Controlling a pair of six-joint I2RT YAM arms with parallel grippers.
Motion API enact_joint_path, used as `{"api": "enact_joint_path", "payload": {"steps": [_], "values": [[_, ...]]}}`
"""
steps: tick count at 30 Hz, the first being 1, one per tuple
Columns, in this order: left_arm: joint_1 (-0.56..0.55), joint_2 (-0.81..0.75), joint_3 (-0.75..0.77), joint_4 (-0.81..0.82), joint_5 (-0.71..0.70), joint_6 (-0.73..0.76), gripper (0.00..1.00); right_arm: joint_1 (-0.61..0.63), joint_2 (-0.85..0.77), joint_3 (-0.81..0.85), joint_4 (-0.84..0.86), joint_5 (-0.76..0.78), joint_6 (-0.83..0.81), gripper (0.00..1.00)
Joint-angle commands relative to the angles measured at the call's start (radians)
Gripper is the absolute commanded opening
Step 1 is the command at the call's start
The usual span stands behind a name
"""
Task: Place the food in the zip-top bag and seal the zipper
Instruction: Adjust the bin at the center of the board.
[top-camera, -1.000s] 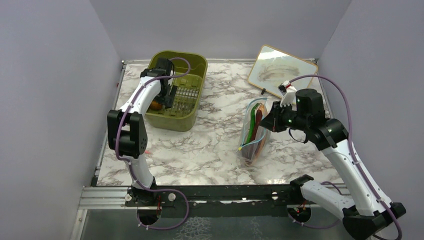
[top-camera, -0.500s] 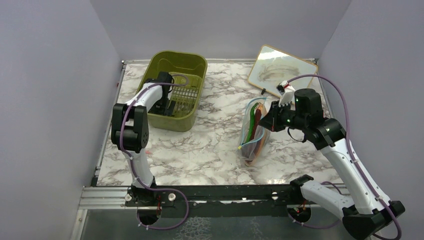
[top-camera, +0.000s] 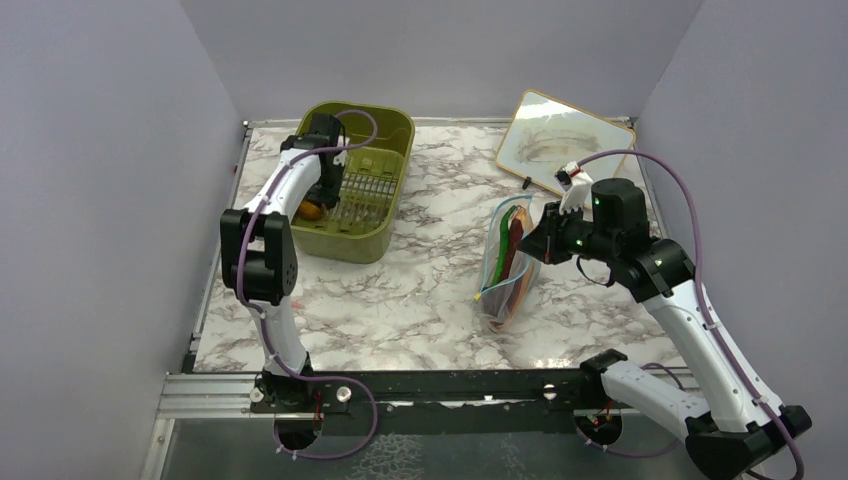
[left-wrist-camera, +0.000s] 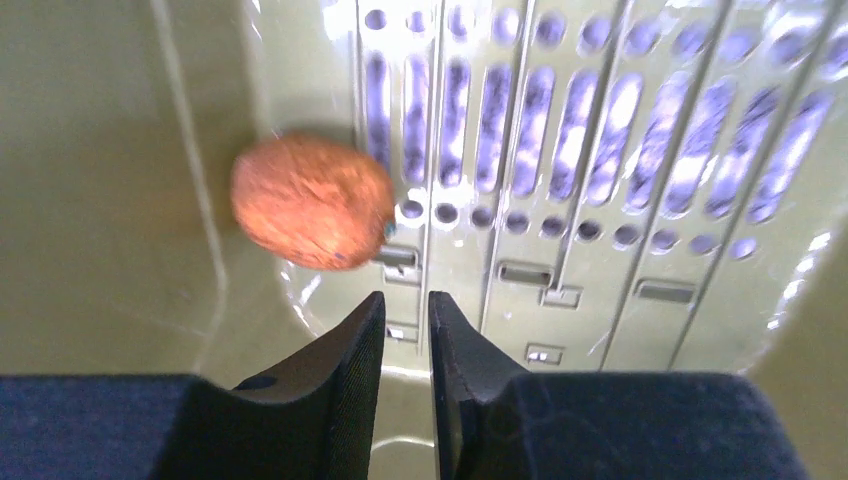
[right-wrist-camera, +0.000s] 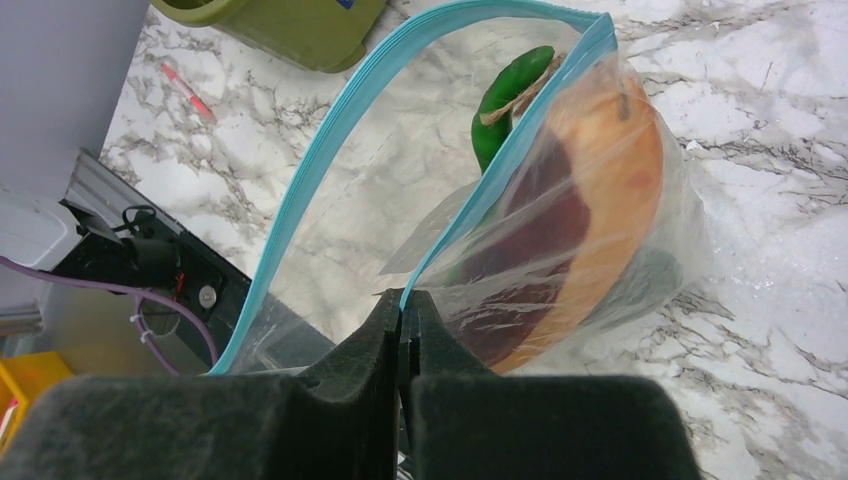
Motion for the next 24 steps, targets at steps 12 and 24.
{"api": "enact_joint_path", "payload": {"steps": [12,24], "values": [[-0.005,-0.282,0.042,-0.025,-0.360,-0.218,0.56,-0.001,-0.013,0.002,0.018,-0.009,-0.017,0.01],[-0.004,-0.712,-0.272,-0.030,-0.376,-0.810,0.65,-0.001,-0.045,-0.032,0.048,-0.057,-0.016,0.01]]}}
